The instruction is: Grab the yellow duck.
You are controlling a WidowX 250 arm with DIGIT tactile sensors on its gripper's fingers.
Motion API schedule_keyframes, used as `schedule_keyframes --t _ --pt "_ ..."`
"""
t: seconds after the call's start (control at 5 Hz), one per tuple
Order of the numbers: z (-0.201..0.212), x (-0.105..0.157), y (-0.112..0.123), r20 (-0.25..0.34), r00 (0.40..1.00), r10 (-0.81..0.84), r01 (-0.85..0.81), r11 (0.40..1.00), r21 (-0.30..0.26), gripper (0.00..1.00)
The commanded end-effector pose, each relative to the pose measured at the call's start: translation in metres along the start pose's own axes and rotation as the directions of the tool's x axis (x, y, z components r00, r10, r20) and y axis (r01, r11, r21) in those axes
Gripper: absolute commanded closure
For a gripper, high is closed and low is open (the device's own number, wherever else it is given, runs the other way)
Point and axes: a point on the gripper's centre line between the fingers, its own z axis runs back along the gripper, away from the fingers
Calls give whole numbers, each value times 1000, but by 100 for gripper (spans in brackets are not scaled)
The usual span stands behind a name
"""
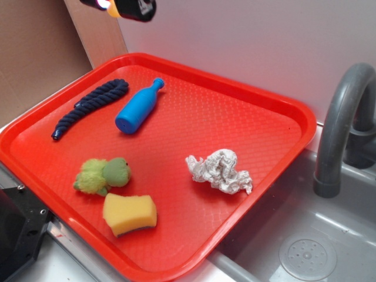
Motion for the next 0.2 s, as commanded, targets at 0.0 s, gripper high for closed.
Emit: schedule_keyframes --t 0.0 --pt "8 15 12 11 1000 28 -27 998 -54 81"
